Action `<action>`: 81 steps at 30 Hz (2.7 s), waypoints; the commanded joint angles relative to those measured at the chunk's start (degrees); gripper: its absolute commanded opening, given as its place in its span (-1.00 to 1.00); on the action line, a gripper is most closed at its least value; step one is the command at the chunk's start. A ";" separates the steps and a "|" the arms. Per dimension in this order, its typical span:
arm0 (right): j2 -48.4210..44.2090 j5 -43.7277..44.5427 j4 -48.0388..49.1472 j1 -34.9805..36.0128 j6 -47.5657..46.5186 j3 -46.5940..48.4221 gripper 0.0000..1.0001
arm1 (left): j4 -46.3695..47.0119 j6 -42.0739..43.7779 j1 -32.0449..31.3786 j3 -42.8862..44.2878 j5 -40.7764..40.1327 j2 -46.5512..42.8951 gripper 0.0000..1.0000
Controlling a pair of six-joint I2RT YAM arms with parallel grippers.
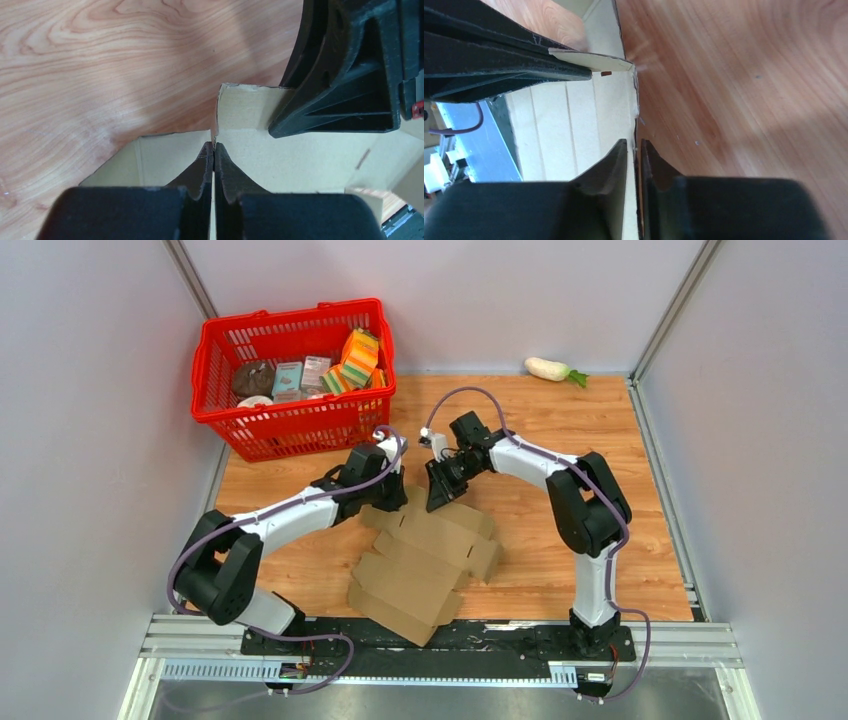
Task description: Fold the paper box
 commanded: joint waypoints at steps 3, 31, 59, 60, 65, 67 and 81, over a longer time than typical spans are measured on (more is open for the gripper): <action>-5.98 0.64 11.86 0.86 4.83 -6.66 -0.99 | 5.32 -4.03 -0.10 -2.44 3.15 -2.49 -0.76; -11.97 3.81 12.92 -2.31 6.78 -12.65 -1.00 | -6.40 -13.19 -3.79 -11.85 -15.11 -18.56 -0.40; -14.00 1.17 17.85 -2.04 8.80 -15.64 -1.00 | -5.94 -14.41 -13.63 -5.78 -16.89 -3.89 -0.77; -13.82 0.82 17.76 -2.13 8.89 -15.38 -1.00 | -5.23 -14.59 -13.72 -6.04 -16.54 -3.63 -0.77; -13.47 0.47 17.85 -2.04 8.98 -15.29 -1.00 | -2.59 -15.65 -13.72 -6.13 -15.39 2.24 -0.77; -13.55 0.90 17.76 -1.96 8.80 -15.46 -1.00 | -3.72 -14.52 -13.90 -5.78 -17.67 2.26 -0.74; -14.78 4.16 16.62 -0.64 6.61 -15.47 -1.00 | -6.45 -2.47 -12.32 6.85 -25.07 -10.50 0.20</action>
